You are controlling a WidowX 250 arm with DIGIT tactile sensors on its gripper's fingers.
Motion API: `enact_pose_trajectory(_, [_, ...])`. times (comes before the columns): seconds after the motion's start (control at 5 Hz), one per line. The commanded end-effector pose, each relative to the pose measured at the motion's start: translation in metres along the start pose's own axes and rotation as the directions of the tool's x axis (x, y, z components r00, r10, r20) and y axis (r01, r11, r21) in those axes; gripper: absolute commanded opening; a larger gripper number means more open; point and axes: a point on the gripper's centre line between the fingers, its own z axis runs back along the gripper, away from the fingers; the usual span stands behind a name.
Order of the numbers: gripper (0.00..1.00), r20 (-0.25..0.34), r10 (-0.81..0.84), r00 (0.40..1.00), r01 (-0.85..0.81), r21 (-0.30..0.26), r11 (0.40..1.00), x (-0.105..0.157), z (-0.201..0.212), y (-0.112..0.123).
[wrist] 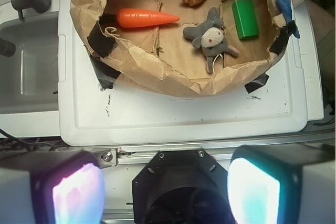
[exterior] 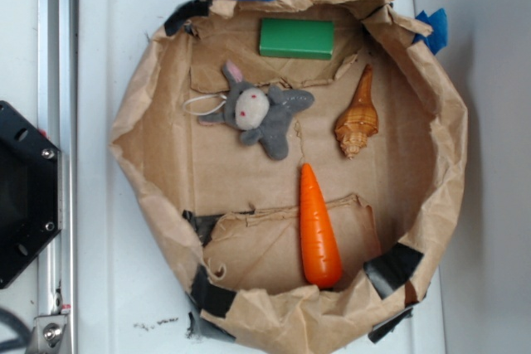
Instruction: Grab the shell.
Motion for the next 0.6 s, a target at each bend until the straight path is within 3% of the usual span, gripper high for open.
enact_pose_trajectory(0.0, [1.0,0.0,0.0,1.0,0.0,0.0,1.0,0.0,0.0,0.0])
enact_pose_trajectory(0.4, [1.0,0.021,0.127,0.992,-0.128,0.067,0.99,0.062,-0.017,-0.007])
